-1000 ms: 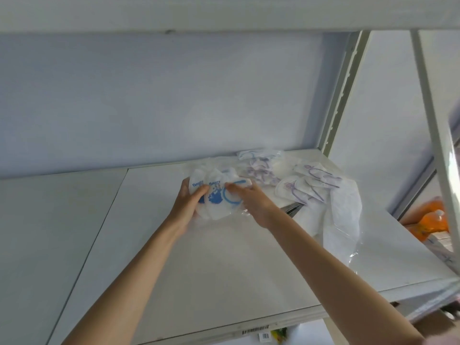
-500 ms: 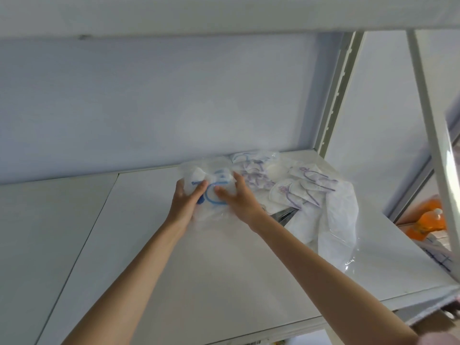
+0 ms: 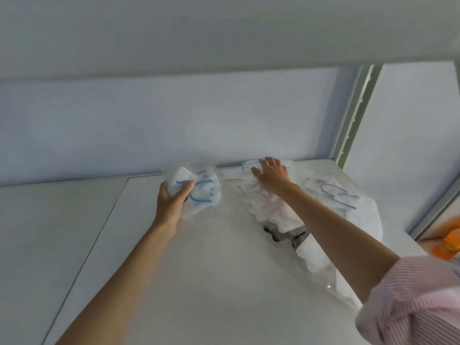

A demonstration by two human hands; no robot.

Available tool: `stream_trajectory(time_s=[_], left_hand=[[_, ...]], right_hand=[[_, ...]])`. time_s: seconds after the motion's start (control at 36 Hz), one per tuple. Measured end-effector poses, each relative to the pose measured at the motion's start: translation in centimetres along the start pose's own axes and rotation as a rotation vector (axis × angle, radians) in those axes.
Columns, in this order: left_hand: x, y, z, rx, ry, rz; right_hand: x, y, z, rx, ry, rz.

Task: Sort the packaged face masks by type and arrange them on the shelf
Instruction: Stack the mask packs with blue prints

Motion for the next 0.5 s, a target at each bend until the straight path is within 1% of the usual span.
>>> stream_trajectory(time_s=[0.08, 0.17, 0.19, 0.25, 0.31, 0.33, 0.39, 0.42, 0.44, 0.5], left_hand=[[0.2, -0.6, -0.7, -0.001, -0.022, -0.002], [0.3, -1.0, -1.0, -0.011, -0.032, -0.002], [0.3, -1.2, -1.1, -0.017, -0.027, -0.008], [0.3, -1.5, -1.1, -0.027, -0.016, -0.021], [0.3, -1.6, -1.0, -0.036, -0.017, -0.031], [0.4, -1.6, -0.8, -0.041, -0.018, -0.029], [0.4, -1.5, -0.4, -0.051, -0.019, -0.021], [0.4, -1.5, -0.2, -0.054, -0.025, -0.019], [0.4, -1.4, 0.0, -0.059, -0.030, -0.016], [0.3, -1.4, 0.4, -0.075, -0.037, -0.018]], right_hand=[[2.0, -1.0, 1.5, -0.142, 0.048, 0.000], [2.2, -0.7, 2.5, -0.313, 0.183, -0.120], [1.8, -0.5, 2.4, -0.339, 0.276, -0.198], [0.7, 0.2, 2.1, -0.324, 0.410, -0.404], [-0.3, 1.5, 1.7, -0.233, 0.460, -0.622], [-0.1, 2.1, 1.7, -0.196, 0.432, -0.681], [0.8, 3.3, 1.5, -0.155, 0.280, -0.685], [0.8, 4.3, 1.0, -0.151, 0.155, -0.642], [0.8, 5.1, 0.2, -0.086, 0.070, -0.607], [1.7, 6.4, -0.4, -0.073, -0.120, -0.448]])
Point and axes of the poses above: each hand's wrist, its own y-axis away from the middle knuckle, its own z-axis out of the palm, x = y × z, the point moved 6 cm from there along -y, towards the middle knuckle, and after that the axes turned 15 degrees about -z, right-handed, at the moved point
